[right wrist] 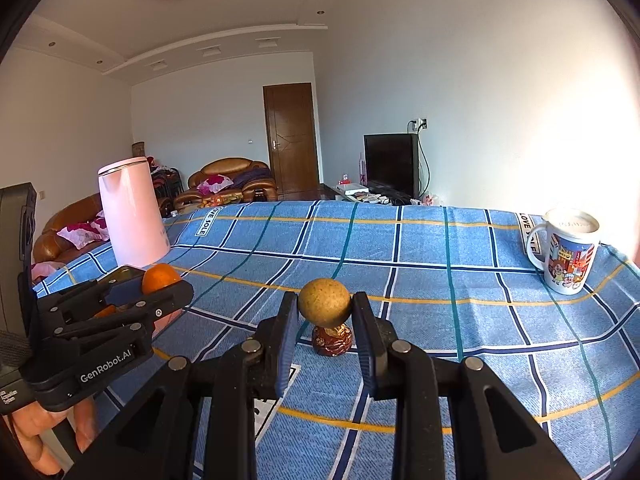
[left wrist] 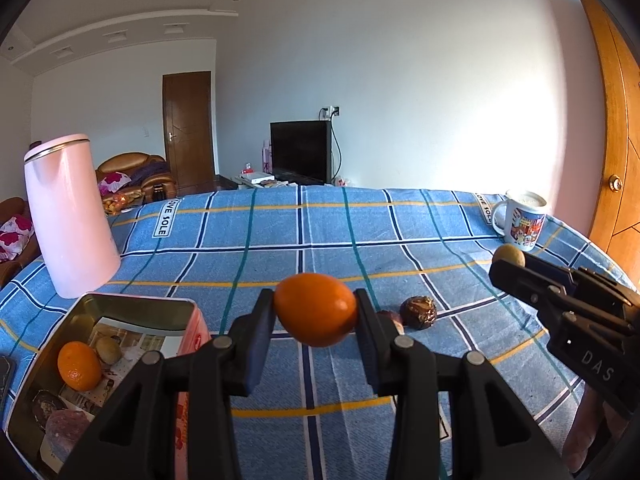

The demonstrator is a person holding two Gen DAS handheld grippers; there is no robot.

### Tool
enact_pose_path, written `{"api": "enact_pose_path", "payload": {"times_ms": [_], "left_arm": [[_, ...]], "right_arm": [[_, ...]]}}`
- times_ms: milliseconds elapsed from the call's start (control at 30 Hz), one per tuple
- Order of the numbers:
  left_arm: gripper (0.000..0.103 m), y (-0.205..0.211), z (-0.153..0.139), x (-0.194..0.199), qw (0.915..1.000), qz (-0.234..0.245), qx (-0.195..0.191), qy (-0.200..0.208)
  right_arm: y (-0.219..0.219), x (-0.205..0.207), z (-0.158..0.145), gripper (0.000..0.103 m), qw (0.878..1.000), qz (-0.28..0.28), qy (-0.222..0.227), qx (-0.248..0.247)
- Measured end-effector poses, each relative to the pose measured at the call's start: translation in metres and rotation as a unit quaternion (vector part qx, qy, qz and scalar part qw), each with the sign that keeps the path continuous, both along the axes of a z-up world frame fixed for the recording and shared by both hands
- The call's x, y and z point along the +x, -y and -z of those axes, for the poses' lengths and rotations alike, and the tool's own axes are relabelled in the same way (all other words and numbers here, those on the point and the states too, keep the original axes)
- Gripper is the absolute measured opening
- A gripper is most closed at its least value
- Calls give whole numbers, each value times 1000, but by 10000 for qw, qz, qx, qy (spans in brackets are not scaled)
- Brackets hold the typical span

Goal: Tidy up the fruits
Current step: 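Lift and carry the orange and the yellow-brown fruit over the tin with both tools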

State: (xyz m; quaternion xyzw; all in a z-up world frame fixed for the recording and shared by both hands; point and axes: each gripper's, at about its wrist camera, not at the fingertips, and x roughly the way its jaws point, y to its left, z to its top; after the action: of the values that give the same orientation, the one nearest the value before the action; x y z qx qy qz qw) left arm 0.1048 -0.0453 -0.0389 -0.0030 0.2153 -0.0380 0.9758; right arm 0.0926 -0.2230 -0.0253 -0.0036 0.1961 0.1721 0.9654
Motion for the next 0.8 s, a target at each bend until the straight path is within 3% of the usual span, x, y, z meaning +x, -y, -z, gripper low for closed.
{"api": "enact_pose_path", "payload": {"times_ms": [200,433,800], "left_arm": [[41,2,-3,-7,9998,-22,90,176],[41,-2,-3,-13,9999,4,91,139],[41,-47,-15,-39,9997,-183,-65,177]], "right_arm": [[-2,-9,-3,29,9996,27,246,-100],[-4,-9,-5,29,9997,53,211,-119],[-59,-20,-14,29,9978,-660,60,-56]]}}
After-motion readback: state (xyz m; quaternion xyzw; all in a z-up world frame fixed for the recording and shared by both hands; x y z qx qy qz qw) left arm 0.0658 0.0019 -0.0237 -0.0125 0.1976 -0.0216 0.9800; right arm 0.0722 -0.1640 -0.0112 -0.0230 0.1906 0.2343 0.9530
